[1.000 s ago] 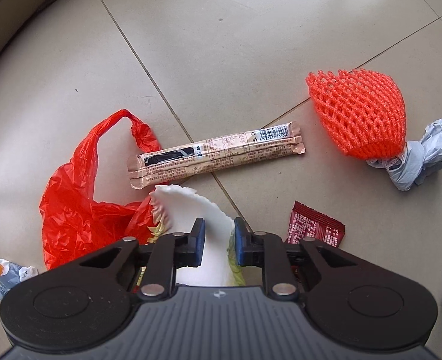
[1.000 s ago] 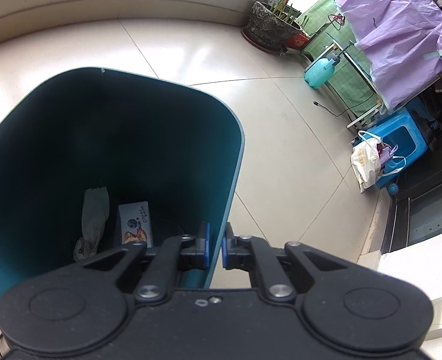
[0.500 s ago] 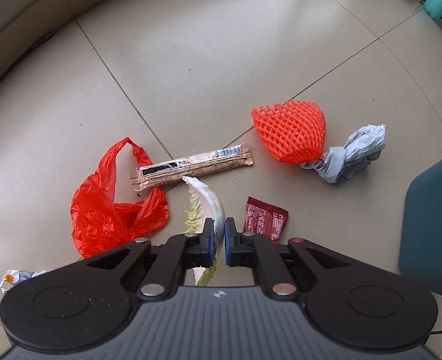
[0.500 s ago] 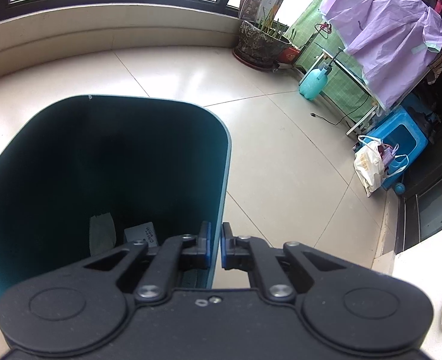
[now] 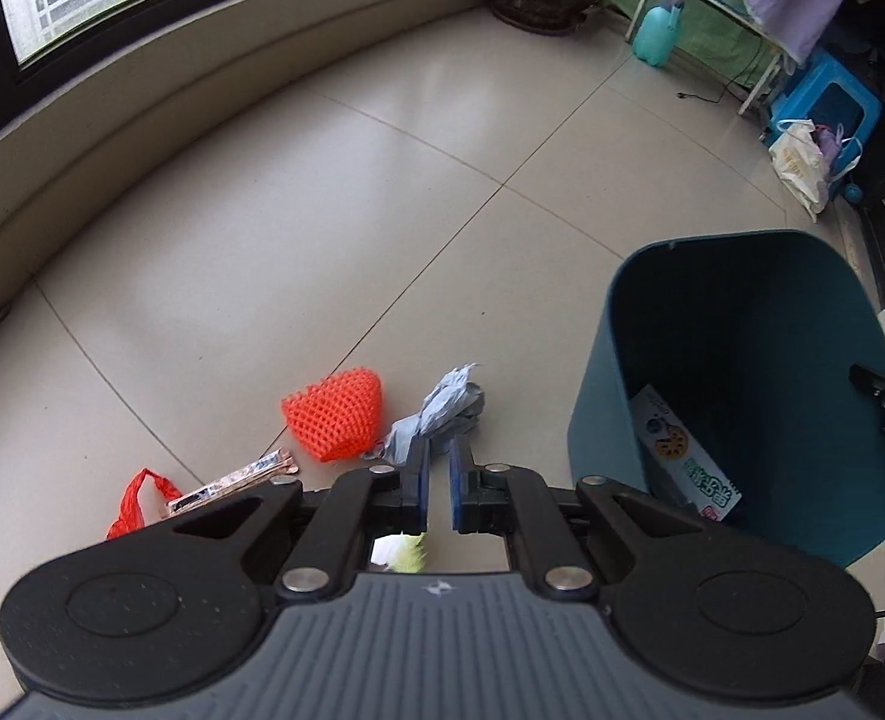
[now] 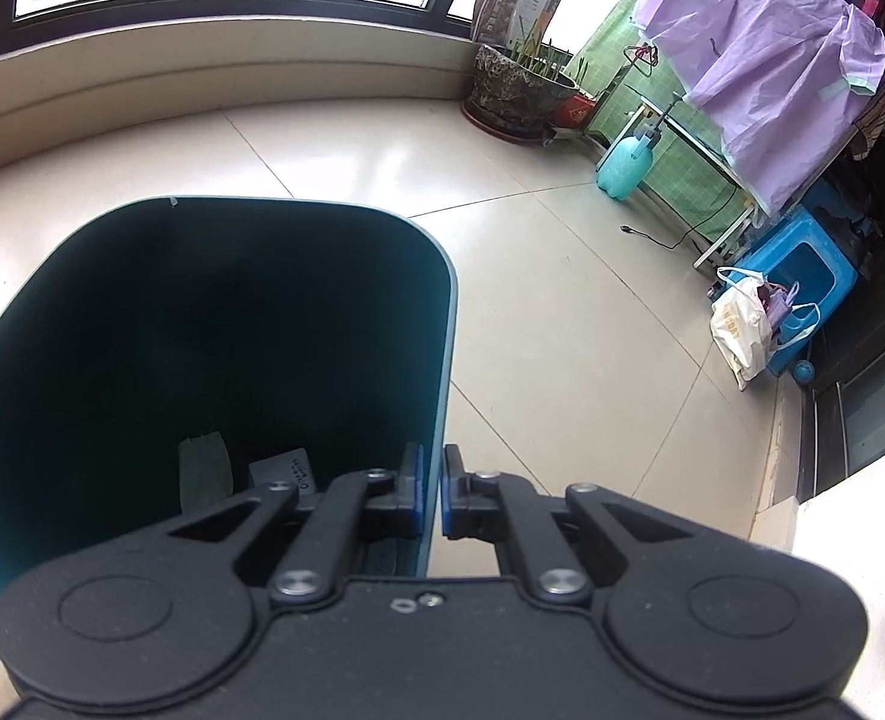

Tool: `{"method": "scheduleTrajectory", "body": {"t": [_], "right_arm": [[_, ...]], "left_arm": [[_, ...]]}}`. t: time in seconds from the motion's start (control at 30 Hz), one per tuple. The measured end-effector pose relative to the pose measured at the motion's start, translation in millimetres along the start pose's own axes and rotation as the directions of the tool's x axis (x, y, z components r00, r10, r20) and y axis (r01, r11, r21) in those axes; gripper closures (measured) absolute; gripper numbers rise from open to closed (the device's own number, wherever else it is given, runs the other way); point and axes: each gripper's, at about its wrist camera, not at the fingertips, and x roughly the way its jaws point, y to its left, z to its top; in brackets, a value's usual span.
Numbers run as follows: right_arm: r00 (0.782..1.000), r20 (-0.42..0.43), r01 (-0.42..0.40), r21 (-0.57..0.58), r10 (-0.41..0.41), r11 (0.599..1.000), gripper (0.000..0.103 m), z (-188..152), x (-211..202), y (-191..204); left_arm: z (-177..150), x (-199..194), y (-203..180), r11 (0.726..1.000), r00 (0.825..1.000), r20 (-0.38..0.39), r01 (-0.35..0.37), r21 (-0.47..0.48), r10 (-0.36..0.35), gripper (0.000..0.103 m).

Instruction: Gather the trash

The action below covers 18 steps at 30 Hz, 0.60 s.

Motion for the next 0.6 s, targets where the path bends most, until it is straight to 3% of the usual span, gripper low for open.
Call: {"method": "scheduleTrajectory", "body": {"t": [0.17, 0.4, 0.6], "right_arm": [[1.000, 0.005, -0.011, 0.005, 0.011, 1.000, 0.098, 1, 0, -1], [1.000, 0.001, 0.018, -0.021, -0.018, 1.000, 0.098, -8, 4, -5], [0.999, -0.034, 0.020, 0.029, -0.020, 0.999, 0.097, -14, 12, -18]], "left_arm": [[7, 2, -27, 0.997, 0.999, 0.007, 0.034, 0.066, -0.034, 0.097], [-26, 81, -16, 0.998, 0.993, -0.118, 0.031, 0.063, -0.024, 0.097], [-48, 130, -15, 0.997, 0.980, -0.188, 0.071, 0.014, -0.067, 0.093]]}}
